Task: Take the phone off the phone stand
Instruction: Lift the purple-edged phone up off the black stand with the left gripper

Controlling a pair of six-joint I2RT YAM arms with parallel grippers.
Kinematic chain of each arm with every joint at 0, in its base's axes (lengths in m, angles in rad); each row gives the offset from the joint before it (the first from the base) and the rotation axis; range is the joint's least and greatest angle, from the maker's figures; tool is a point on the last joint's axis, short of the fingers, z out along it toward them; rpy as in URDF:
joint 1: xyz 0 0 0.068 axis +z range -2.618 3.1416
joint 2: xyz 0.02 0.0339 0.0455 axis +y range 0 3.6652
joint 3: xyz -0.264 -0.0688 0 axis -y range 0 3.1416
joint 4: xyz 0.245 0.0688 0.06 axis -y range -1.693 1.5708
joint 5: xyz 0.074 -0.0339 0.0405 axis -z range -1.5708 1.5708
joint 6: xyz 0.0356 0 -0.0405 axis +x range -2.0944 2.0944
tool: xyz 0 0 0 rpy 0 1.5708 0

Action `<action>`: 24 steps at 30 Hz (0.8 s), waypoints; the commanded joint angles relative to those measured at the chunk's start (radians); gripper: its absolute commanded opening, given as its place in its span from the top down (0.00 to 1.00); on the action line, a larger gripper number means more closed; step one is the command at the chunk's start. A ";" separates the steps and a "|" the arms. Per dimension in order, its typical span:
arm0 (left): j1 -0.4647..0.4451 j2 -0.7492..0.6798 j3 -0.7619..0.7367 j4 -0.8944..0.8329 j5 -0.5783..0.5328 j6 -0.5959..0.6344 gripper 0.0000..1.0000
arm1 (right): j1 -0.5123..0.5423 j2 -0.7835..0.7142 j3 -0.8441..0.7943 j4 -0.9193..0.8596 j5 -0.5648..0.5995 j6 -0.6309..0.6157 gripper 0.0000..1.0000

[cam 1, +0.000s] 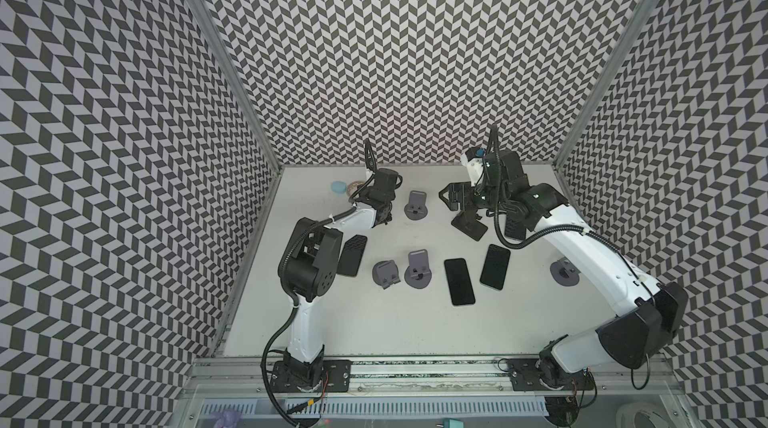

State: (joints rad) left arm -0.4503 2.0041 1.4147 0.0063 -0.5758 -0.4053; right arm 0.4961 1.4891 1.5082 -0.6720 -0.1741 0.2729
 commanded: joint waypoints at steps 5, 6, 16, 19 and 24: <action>0.002 -0.078 -0.016 0.033 0.019 0.002 0.44 | 0.015 0.001 0.015 0.035 -0.011 0.002 0.15; 0.001 -0.081 -0.017 0.034 0.020 0.003 0.45 | 0.015 0.000 0.016 0.035 -0.010 0.004 0.15; -0.001 -0.139 -0.050 0.037 0.038 0.020 0.47 | 0.019 0.005 0.035 0.036 0.005 -0.002 0.16; -0.001 -0.167 -0.062 0.040 0.051 0.054 0.48 | 0.020 0.008 0.034 0.034 -0.002 0.000 0.15; -0.001 -0.226 -0.092 0.049 0.078 0.081 0.48 | 0.028 0.004 0.023 0.031 -0.004 0.005 0.16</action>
State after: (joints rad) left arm -0.4500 1.8450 1.3319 0.0071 -0.5095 -0.3454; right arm 0.5125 1.4921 1.5158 -0.6720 -0.1764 0.2741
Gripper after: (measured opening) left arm 0.718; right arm 0.841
